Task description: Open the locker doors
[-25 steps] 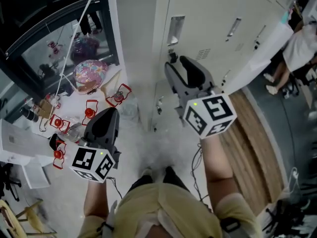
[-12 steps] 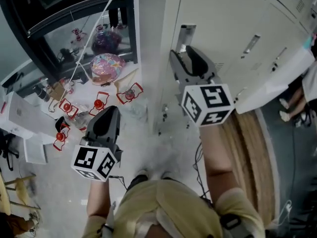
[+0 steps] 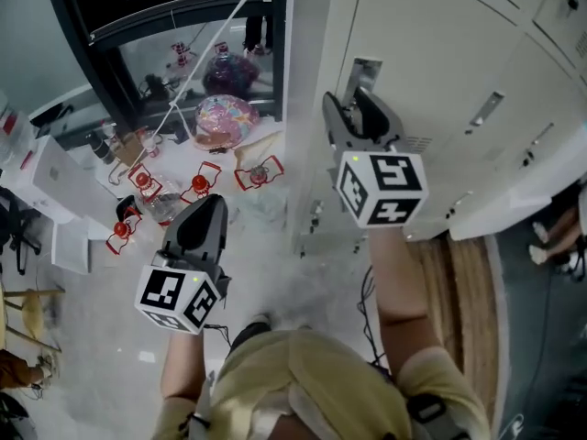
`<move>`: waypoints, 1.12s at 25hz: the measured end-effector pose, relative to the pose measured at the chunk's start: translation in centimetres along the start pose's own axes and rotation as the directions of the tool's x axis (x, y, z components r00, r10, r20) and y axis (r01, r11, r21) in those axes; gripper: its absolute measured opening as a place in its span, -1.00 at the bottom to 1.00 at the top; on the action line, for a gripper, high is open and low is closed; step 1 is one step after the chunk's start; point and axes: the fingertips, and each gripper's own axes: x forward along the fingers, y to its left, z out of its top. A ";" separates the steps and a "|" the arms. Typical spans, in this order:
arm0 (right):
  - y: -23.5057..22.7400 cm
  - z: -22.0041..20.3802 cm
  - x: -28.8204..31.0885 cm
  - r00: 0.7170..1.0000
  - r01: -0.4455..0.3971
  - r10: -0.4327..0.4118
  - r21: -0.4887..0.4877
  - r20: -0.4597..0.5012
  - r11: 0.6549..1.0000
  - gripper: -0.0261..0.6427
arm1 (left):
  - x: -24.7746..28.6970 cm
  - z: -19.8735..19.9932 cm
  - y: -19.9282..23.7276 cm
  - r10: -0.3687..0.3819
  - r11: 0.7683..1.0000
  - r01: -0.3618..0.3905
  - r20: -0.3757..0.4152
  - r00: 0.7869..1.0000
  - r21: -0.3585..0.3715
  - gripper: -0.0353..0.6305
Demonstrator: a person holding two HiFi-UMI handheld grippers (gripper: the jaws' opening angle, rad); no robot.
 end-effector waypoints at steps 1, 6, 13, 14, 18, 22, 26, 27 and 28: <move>0.1 -0.1 0.2 1.000 -0.002 0.002 -0.004 -0.001 1.000 -0.45 | -0.2 0.0 0.0 0.010 1.000 -0.010 0.001 1.000 0.002 -0.88; 0.0 -0.1 0.6 1.000 -0.010 0.010 0.018 0.004 1.000 -0.45 | -1.1 0.2 0.1 0.045 0.999 -0.045 0.000 0.999 0.017 -0.88; 0.8 0.2 -0.7 1.000 -0.027 0.027 0.008 0.003 1.000 -0.45 | -1.4 0.3 0.3 0.018 1.000 -0.018 0.006 1.000 0.023 -0.88; 0.9 0.3 -1.2 1.000 -0.030 0.030 0.002 0.001 1.000 -0.45 | -1.3 0.2 0.1 0.005 1.000 -0.005 0.006 1.000 0.024 -0.88; 1.3 0.5 -3.0 0.999 -0.037 0.037 -0.023 -0.005 0.999 -0.45 | -0.5 0.1 -1.2 -0.053 0.998 0.053 -0.001 0.999 0.018 -0.88; 1.6 0.7 -5.2 1.000 -0.030 0.030 -0.035 -0.006 0.999 -0.45 | 0.4 -0.1 -2.4 -0.121 0.992 0.121 -0.010 0.993 0.022 -0.88; 1.7 1.1 -7.2 0.999 -0.040 0.040 -0.047 -0.008 0.998 -0.45 | 1.3 -0.3 -3.8 -0.196 0.980 0.197 -0.020 0.980 0.036 -0.88; 1.7 1.3 -7.7 0.999 -0.043 0.043 -0.049 -0.007 0.998 -0.45 | 1.6 -0.4 -4.2 -0.212 0.977 0.212 -0.025 0.977 0.032 -0.88; 1.6 1.4 -8.2 0.999 -0.045 0.045 -0.051 -0.006 0.998 -0.45 | 1.9 -0.5 -4.7 -0.227 0.973 0.228 -0.030 0.974 0.026 -0.88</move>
